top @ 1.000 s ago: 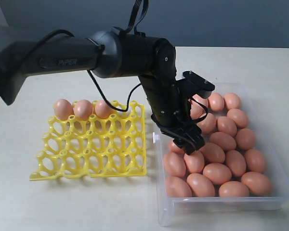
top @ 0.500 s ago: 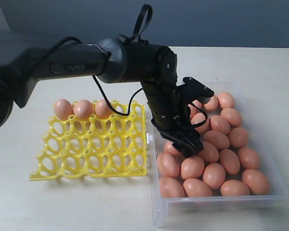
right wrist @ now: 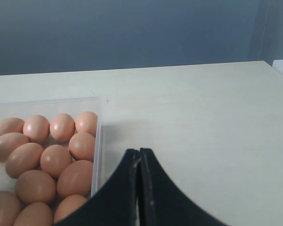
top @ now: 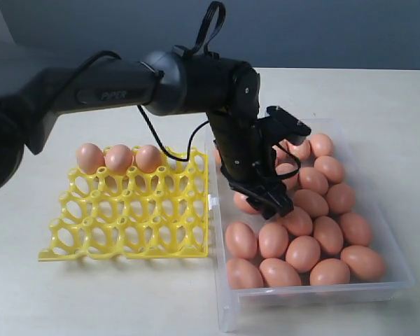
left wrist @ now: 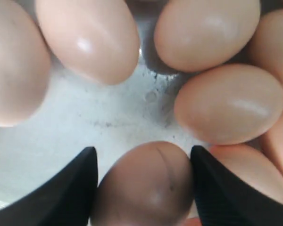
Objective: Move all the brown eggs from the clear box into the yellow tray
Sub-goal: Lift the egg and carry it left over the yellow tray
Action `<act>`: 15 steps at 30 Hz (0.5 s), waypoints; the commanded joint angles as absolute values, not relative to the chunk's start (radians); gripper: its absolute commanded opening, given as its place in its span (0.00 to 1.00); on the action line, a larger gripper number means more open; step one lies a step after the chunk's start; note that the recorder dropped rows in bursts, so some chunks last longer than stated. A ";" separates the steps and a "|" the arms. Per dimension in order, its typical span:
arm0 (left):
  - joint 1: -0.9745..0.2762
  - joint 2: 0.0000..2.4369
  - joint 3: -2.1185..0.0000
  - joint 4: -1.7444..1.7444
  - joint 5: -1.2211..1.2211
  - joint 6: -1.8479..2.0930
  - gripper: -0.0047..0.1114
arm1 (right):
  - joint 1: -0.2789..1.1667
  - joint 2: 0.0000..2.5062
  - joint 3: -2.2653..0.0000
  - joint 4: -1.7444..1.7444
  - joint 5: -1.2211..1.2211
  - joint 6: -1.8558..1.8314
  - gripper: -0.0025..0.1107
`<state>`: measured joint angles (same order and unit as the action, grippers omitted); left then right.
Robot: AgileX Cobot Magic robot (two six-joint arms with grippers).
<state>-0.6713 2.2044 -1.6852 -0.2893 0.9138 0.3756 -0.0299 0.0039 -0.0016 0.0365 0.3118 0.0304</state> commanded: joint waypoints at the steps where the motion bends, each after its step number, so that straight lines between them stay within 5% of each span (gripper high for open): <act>1: -0.669 2.125 -1.710 -0.292 0.849 0.342 0.05 | -0.030 0.000 0.000 0.036 0.305 0.026 0.02; 15: -0.669 1.886 -1.540 -0.348 0.412 0.313 0.05 | -0.030 0.000 0.000 0.036 0.305 0.026 0.02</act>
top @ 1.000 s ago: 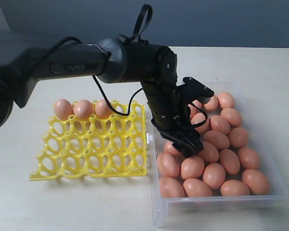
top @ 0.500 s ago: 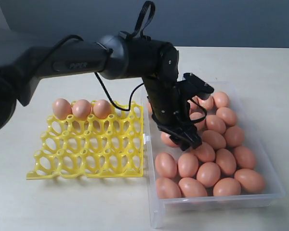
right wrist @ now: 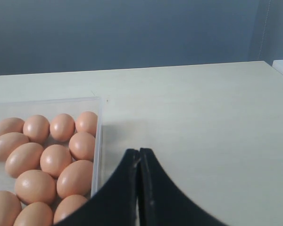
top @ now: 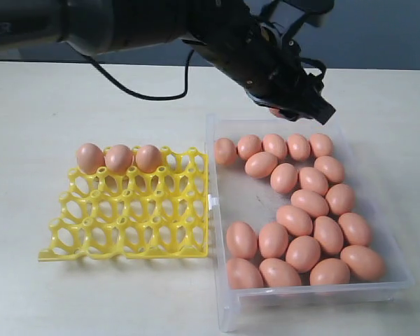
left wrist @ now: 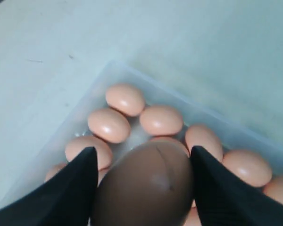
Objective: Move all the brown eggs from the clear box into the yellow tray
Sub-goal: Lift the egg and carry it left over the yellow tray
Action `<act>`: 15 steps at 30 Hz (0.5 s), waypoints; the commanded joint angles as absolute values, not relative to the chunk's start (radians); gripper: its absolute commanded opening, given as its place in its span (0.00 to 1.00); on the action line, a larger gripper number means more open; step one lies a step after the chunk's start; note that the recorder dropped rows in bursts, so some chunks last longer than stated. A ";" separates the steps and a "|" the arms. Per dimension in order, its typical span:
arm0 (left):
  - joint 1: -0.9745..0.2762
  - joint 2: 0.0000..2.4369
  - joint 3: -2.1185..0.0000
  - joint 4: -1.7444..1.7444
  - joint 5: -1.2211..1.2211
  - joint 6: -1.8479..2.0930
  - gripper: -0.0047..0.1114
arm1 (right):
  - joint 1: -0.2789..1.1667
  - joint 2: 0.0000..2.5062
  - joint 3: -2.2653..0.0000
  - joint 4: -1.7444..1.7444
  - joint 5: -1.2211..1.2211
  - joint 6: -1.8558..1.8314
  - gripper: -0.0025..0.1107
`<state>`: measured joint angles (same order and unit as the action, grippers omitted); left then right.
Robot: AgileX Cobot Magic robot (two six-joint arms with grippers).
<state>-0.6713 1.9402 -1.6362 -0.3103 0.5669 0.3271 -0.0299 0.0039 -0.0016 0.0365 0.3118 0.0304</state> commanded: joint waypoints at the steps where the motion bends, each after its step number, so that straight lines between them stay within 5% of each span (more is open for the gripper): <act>1: -0.669 1.869 -1.506 -0.354 0.367 0.313 0.05 | -0.030 0.000 0.000 0.036 0.305 0.026 0.02; 15: -0.666 1.726 -0.910 -0.523 -0.559 0.236 0.05 | -0.030 0.000 0.000 0.036 0.305 0.026 0.02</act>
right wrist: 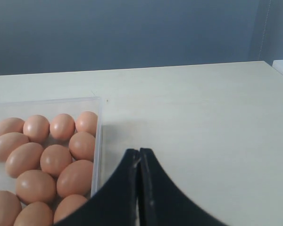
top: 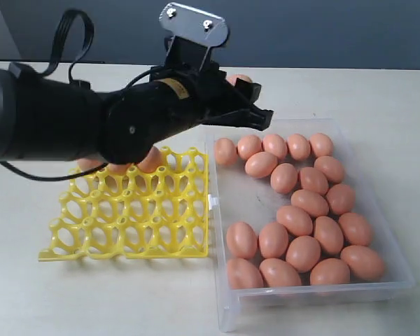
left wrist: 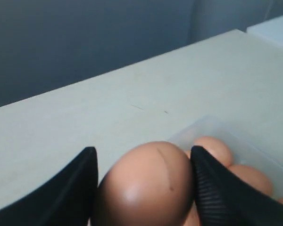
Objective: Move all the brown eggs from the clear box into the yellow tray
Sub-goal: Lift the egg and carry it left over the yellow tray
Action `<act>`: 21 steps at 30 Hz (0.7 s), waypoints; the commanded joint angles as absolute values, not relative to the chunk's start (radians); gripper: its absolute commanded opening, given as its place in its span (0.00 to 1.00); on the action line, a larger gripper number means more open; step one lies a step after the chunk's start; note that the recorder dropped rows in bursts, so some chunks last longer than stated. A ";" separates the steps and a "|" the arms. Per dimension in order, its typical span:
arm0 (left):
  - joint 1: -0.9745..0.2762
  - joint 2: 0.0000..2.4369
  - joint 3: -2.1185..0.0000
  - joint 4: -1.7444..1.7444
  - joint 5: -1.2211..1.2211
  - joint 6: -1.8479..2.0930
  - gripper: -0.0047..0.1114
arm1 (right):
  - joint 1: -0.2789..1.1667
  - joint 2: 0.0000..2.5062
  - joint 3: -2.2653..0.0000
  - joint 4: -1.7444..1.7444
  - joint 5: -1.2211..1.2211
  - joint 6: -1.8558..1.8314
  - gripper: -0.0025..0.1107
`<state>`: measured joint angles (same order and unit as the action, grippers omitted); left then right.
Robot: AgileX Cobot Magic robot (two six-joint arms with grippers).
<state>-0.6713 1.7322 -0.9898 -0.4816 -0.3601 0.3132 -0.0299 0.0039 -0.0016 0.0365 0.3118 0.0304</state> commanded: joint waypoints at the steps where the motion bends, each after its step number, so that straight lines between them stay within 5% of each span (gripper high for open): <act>1: -0.664 1.726 -0.907 -0.523 -0.566 0.216 0.05 | -0.030 0.000 0.000 0.036 0.305 0.026 0.02; 8: -0.509 1.763 -0.907 -0.428 -0.363 -0.109 0.04 | -0.030 0.000 0.000 0.036 0.305 0.026 0.02; 21: -0.509 1.832 -0.907 -0.228 -0.311 -0.322 0.04 | -0.030 0.000 0.000 0.036 0.305 0.026 0.02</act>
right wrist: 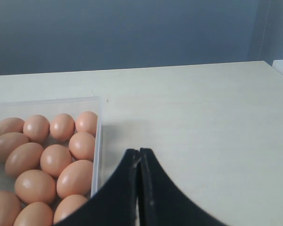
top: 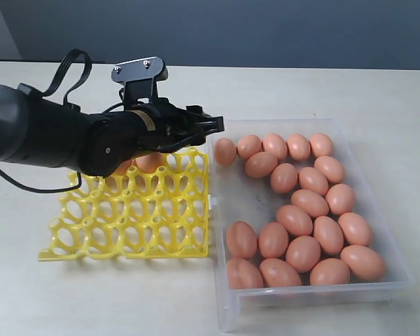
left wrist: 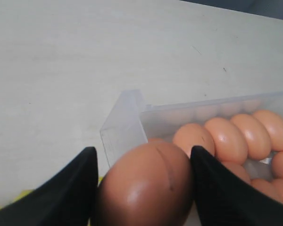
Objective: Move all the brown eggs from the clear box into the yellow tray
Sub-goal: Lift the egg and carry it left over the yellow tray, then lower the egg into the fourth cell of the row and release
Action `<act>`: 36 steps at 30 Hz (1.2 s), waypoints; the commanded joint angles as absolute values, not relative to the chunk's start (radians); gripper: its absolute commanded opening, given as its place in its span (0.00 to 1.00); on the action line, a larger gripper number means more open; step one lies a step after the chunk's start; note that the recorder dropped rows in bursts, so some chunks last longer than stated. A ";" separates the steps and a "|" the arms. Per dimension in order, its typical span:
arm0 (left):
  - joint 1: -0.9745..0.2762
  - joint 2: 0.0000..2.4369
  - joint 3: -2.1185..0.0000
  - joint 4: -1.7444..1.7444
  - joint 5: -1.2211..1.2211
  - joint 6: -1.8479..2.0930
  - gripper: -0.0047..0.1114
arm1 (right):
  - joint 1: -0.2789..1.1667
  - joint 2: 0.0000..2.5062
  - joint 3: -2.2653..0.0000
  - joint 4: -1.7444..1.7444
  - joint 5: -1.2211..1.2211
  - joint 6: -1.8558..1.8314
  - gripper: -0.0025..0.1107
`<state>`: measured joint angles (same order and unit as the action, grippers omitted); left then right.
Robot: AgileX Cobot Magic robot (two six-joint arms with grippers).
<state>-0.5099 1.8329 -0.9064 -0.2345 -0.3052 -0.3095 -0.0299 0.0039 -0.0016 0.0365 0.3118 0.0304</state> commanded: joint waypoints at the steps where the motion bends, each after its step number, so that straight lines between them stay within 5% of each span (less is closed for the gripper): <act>1: -0.509 1.833 -0.907 -0.228 -0.303 -0.322 0.04 | -0.030 0.000 0.000 0.036 0.305 0.026 0.02; 36: -0.498 1.902 -0.907 -0.230 -0.284 -0.265 0.04 | -0.030 0.000 0.000 0.036 0.305 0.026 0.02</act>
<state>-0.4995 1.9034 -0.9064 -0.2282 -0.2843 -0.2788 -0.0299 0.0039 -0.0016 0.0365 0.3118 0.0304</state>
